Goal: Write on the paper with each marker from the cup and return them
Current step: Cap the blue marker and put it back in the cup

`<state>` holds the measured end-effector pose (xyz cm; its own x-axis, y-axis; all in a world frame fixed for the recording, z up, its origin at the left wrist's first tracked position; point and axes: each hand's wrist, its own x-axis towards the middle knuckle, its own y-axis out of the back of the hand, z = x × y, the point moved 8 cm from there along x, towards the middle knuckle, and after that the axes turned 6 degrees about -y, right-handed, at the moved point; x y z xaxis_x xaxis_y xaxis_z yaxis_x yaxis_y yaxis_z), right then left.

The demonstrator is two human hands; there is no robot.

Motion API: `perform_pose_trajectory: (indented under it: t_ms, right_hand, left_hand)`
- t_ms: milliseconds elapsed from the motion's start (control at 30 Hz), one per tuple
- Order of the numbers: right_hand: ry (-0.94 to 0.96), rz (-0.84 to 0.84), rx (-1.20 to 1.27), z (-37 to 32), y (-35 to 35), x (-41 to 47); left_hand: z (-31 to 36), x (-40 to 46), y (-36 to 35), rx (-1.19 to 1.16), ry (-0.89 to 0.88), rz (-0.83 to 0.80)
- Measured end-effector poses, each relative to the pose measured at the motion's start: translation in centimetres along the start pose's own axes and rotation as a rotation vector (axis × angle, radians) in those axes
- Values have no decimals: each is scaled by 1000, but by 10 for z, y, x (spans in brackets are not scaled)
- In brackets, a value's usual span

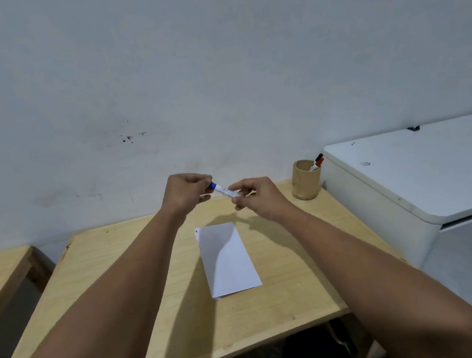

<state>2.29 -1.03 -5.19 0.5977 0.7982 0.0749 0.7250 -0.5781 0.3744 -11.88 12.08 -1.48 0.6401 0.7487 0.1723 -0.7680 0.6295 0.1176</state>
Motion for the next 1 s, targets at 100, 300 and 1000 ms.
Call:
perform_pose_trajectory:
  t_ms: [100, 300, 1000]
  right_hand:
    - [24, 22, -285, -17, 37, 17]
    - [-13, 320, -376, -31, 144, 50]
    - [-234, 376, -804, 34, 203, 99]
  left_hand:
    - [35, 17, -44, 29, -120, -146]
    - [29, 47, -119, 377, -249, -177]
    - [-74, 99, -282, 442, -129, -357]
